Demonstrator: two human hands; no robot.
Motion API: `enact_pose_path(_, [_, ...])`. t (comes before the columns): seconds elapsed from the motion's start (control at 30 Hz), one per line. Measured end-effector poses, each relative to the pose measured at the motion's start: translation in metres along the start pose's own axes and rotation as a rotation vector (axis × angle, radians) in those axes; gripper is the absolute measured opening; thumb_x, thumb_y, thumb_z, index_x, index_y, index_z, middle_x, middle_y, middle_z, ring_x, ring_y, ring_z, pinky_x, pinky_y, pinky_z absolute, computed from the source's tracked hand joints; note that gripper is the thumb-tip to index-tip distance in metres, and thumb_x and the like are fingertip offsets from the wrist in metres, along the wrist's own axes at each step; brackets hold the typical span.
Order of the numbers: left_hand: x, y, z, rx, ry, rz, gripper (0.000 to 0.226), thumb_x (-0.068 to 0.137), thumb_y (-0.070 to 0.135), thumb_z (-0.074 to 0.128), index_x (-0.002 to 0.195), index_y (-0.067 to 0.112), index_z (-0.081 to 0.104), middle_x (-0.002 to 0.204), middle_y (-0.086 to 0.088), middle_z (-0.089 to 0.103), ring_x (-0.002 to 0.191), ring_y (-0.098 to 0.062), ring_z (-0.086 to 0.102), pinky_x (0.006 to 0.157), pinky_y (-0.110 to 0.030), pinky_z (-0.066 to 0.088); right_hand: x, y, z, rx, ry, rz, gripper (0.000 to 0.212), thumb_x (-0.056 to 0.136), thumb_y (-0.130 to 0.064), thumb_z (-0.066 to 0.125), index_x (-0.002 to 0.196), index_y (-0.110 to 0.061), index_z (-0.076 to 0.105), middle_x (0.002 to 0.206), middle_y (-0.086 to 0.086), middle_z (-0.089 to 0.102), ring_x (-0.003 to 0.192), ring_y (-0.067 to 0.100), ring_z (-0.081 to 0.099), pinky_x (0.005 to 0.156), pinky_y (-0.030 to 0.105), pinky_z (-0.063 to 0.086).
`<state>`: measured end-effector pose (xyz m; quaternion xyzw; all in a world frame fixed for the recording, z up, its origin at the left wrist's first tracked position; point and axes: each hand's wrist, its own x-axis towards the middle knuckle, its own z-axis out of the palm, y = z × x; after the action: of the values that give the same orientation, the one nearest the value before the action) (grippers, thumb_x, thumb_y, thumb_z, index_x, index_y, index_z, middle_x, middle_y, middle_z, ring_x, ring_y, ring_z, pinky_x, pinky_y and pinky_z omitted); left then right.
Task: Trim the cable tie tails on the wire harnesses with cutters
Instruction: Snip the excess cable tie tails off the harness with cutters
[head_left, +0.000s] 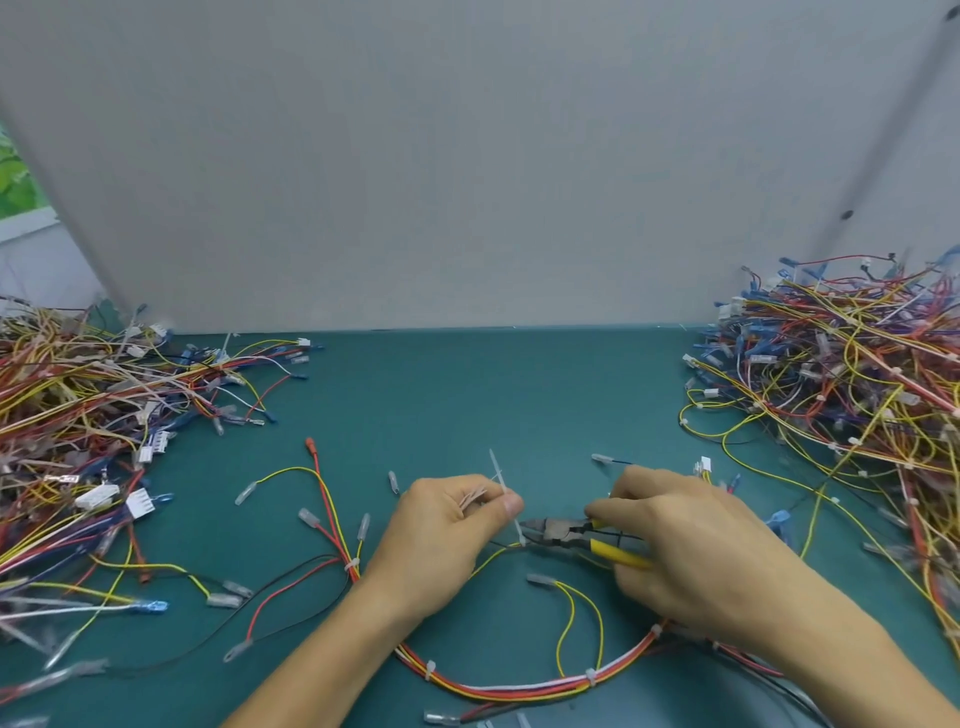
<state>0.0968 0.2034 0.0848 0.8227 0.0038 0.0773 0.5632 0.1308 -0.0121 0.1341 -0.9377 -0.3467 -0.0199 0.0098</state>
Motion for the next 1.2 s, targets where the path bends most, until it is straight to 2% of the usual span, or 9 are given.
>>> enact_pose_path(0.1, [0.0003,0.0009,-0.0005,-0.011,0.003,0.001,0.035,0.08,0.045,0.062,0.077,0.011,0.069,0.067,0.001,0.052,0.064,-0.007,0.042,0.063,-0.024,0.037,-0.0009,0.0013,-0.0004,0.014,0.002,0.0,0.034,0.081,-0.04,0.045,0.113,-0.032,0.054,0.111,-0.015,0.048,0.1,0.017,0.053,0.073,0.029,0.043])
enact_pose_path(0.23, [0.0,0.0015,-0.0016,-0.044,0.032,-0.01,0.02,0.088,0.025,0.066,0.073,0.012,0.07,0.048,0.015,0.042,0.046,0.001,0.034,0.049,-0.01,0.029,-0.0025,0.0066,-0.004,0.026,0.018,0.013,0.036,0.08,-0.041,0.048,0.114,-0.034,0.056,0.11,-0.016,0.049,0.097,0.015,0.054,0.073,0.029,0.045])
enact_pose_path(0.47, [-0.0013,0.0056,-0.0022,-0.02,0.024,-0.009,0.018,0.089,0.021,0.066,0.072,0.015,0.071,0.044,0.018,0.046,0.044,0.004,0.038,0.049,-0.008,0.031,-0.003,0.0016,-0.0002,0.049,-0.003,-0.03,0.034,0.081,-0.041,0.047,0.114,-0.036,0.053,0.11,-0.016,0.047,0.1,0.014,0.052,0.076,0.028,0.044])
enact_pose_path(0.7, [-0.0004,0.0054,-0.0023,-0.018,0.026,-0.003,0.018,0.088,0.021,0.067,0.072,0.014,0.071,0.048,0.018,0.048,0.048,0.003,0.039,0.051,-0.008,0.031,-0.0018,0.0027,0.0,0.001,0.023,-0.045,0.031,0.082,-0.039,0.05,0.112,-0.034,0.056,0.108,-0.015,0.05,0.096,0.017,0.054,0.066,0.03,0.04])
enact_pose_path(0.73, [-0.0003,0.0053,-0.0025,-0.015,0.026,-0.003,0.018,0.087,0.022,0.067,0.072,0.014,0.072,0.049,0.018,0.048,0.048,0.003,0.039,0.051,-0.007,0.031,-0.0018,0.0014,-0.0013,-0.024,0.03,-0.062,0.029,0.079,-0.037,0.055,0.107,-0.034,0.059,0.104,-0.015,0.053,0.092,0.017,0.056,0.061,0.028,0.037])
enact_pose_path(0.8, [-0.0005,0.005,-0.0026,-0.017,0.025,-0.004,0.018,0.087,0.022,0.067,0.072,0.014,0.072,0.051,0.018,0.05,0.049,0.003,0.04,0.052,-0.008,0.032,-0.0017,0.0011,-0.0031,-0.088,0.062,-0.079,0.024,0.063,-0.032,0.072,0.086,-0.032,0.067,0.085,-0.013,0.058,0.072,0.017,0.059,0.051,0.023,0.027])
enact_pose_path(0.87, [-0.0005,0.0046,-0.0024,-0.027,0.026,-0.01,0.019,0.087,0.023,0.067,0.071,0.013,0.071,0.05,0.016,0.047,0.048,0.003,0.037,0.051,-0.009,0.032,-0.0027,0.0007,-0.0026,-0.122,0.11,-0.076,0.026,0.051,-0.026,0.078,0.074,-0.029,0.066,0.073,-0.012,0.058,0.059,0.017,0.058,0.046,0.021,0.023])
enact_pose_path(1.1, [0.0001,0.0017,-0.0032,-0.03,0.023,-0.019,0.018,0.086,0.028,0.068,0.073,0.017,0.071,0.054,0.009,0.04,0.05,-0.005,0.031,0.049,-0.013,0.027,-0.0016,0.0002,0.0023,-0.094,0.143,-0.116,0.013,0.06,-0.026,0.063,0.073,-0.027,0.061,0.071,-0.011,0.057,0.059,0.019,0.058,0.04,0.027,0.037])
enact_pose_path(1.2, [0.0003,-0.0001,-0.0035,-0.013,0.017,-0.008,0.017,0.087,0.03,0.068,0.074,0.018,0.07,0.054,0.008,0.036,0.051,-0.007,0.028,0.048,-0.016,0.026,-0.0007,-0.0005,0.0045,-0.086,0.066,-0.129,0.012,0.074,-0.03,0.054,0.084,-0.027,0.059,0.082,-0.01,0.058,0.073,0.02,0.06,0.05,0.029,0.039])
